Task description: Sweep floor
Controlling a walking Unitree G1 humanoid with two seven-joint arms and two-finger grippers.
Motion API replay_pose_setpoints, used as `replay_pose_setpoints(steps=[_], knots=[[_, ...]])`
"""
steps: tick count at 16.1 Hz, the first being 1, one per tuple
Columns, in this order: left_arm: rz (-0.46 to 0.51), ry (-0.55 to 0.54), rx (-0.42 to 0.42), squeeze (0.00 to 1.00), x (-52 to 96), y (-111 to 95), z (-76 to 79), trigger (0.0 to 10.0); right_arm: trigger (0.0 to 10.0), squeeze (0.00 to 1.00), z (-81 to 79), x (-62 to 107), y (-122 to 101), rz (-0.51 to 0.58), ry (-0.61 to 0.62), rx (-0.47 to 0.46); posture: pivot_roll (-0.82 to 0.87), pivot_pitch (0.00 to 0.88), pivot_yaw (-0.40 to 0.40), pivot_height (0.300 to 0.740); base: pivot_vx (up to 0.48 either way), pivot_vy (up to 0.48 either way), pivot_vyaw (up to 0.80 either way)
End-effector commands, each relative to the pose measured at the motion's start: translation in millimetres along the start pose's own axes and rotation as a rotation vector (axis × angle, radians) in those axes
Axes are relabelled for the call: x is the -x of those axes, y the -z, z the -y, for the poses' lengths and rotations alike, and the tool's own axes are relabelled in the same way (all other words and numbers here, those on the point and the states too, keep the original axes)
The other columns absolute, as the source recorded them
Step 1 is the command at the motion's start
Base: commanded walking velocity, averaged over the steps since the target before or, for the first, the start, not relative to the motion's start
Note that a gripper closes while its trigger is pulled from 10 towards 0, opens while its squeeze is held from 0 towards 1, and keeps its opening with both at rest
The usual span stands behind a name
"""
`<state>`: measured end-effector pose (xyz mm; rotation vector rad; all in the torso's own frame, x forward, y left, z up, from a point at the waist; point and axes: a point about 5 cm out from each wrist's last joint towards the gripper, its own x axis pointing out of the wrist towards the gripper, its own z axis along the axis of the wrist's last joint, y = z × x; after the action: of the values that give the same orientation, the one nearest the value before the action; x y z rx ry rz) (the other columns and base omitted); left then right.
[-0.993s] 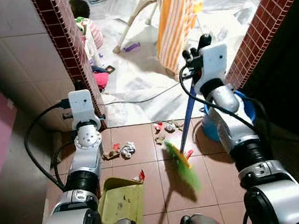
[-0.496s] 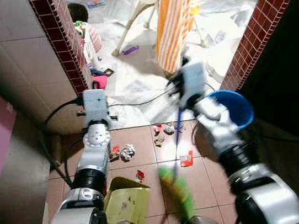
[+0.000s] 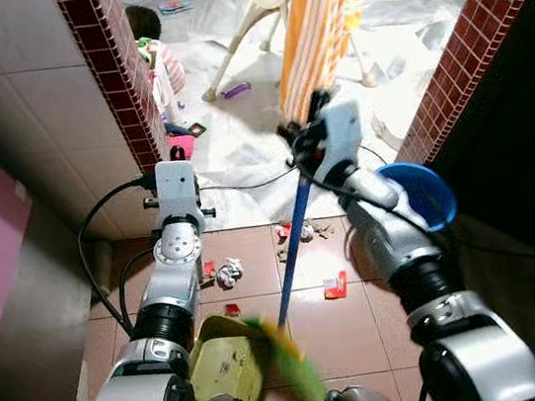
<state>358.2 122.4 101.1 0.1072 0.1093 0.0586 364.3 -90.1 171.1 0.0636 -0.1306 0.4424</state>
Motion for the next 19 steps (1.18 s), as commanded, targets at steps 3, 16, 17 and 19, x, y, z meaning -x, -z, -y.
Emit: replay_pose_setpoints(steps=[3,16,17,19], knots=[[-0.077,-0.024,0.134,0.0,11.4,17,6.2,10.0,10.0,0.0,17.6,-7.1,-60,0.237,0.07,0.205,0.0,0.097,-0.057,0.74,0.0,0.0,0.0],[-0.057,-0.363,0.226,0.0,16.1,20,-21.2,10.0,10.0,0.0,32.9,19.2,26,-0.046,0.184,0.237,0.0,0.104,-0.062,0.74,0.0,0.0,0.0],[-0.057,-0.395,0.222,0.0,16.3,22,-24.0,10.0,10.0,0.0,27.7,21.1,34,-0.063,0.174,0.177,0.01,0.106,-0.061,0.74,0.0,0.0,0.0],[-0.007,-0.427,0.184,0.0,16.9,20,-29.5,10.0,10.0,0.0,17.0,22.2,44,-0.097,0.134,0.088,0.01,0.106,-0.061,0.74,0.0,0.0,0.0]])
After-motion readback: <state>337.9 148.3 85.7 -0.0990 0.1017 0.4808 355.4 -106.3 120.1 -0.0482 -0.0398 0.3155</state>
